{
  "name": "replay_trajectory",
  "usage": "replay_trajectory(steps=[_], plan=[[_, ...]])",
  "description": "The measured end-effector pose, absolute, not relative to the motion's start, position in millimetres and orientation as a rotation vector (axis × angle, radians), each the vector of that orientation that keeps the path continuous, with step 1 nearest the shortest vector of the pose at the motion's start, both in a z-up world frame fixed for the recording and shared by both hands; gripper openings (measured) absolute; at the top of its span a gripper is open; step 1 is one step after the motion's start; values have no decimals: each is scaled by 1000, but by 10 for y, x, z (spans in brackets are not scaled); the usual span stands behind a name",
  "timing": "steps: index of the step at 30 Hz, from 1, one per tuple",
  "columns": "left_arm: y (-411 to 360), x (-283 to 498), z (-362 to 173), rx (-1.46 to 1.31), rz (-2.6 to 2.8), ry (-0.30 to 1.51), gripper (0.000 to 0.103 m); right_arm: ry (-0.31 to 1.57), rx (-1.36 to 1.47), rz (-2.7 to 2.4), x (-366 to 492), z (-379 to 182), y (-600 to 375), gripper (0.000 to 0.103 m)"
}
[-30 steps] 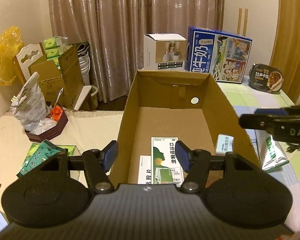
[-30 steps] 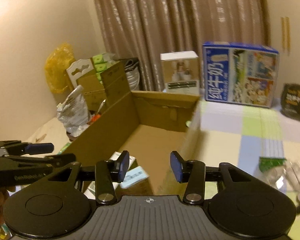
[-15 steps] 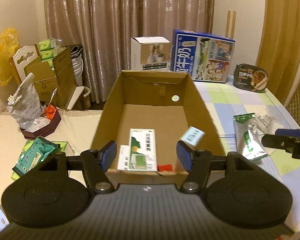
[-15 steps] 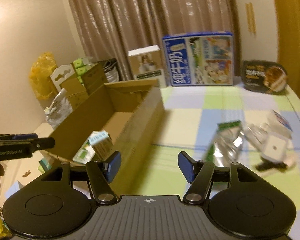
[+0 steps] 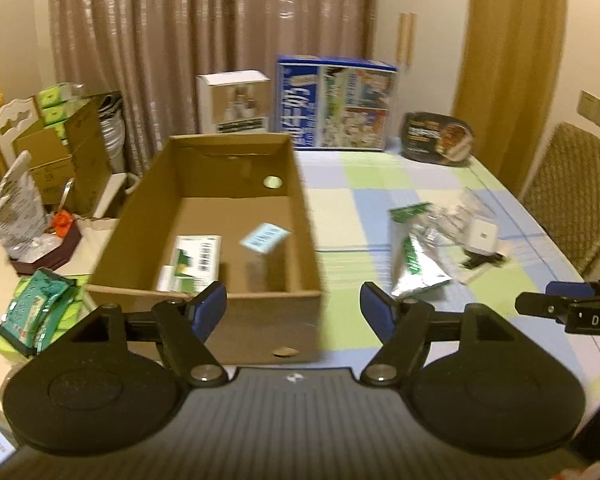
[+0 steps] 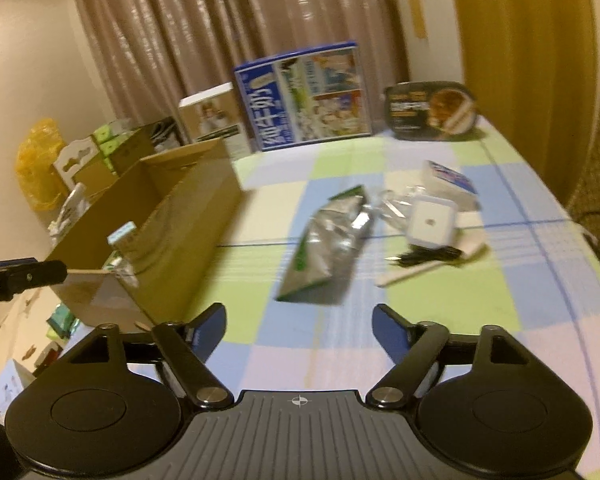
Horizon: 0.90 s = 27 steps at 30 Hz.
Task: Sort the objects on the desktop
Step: 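Move both tools back toward the remaining items on the table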
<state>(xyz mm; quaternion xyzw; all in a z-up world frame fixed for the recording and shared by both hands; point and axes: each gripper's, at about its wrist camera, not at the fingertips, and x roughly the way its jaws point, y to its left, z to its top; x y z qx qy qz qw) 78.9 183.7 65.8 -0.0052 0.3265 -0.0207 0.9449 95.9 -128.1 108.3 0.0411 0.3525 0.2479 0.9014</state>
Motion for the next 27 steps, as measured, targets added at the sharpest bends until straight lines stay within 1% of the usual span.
replay_trajectory(steps=[1, 4, 5, 9, 17, 20, 27], plan=[[1762, 779, 650, -8, -59, 668, 70, 727, 86, 500, 944, 1089, -1349, 89], [1541, 757, 625, -3, -100, 675, 74, 721, 96, 463, 911, 1113, -1538, 95], [1485, 754, 618, 0, -111, 676, 77, 720, 100, 452, 904, 1121, -1593, 96], [1227, 756, 583, 22, -171, 692, 80, 721, 108, 420, 892, 1147, -1781, 101], [898, 823, 542, 64, -225, 710, 95, 719, 120, 395, 904, 1188, -1961, 101], [812, 880, 523, 81, -239, 723, 98, 715, 125, 392, 945, 1195, -1999, 101], [642, 1053, 472, 111, -255, 742, 101, 704, 114, 385, 1093, 1225, -2081, 101]])
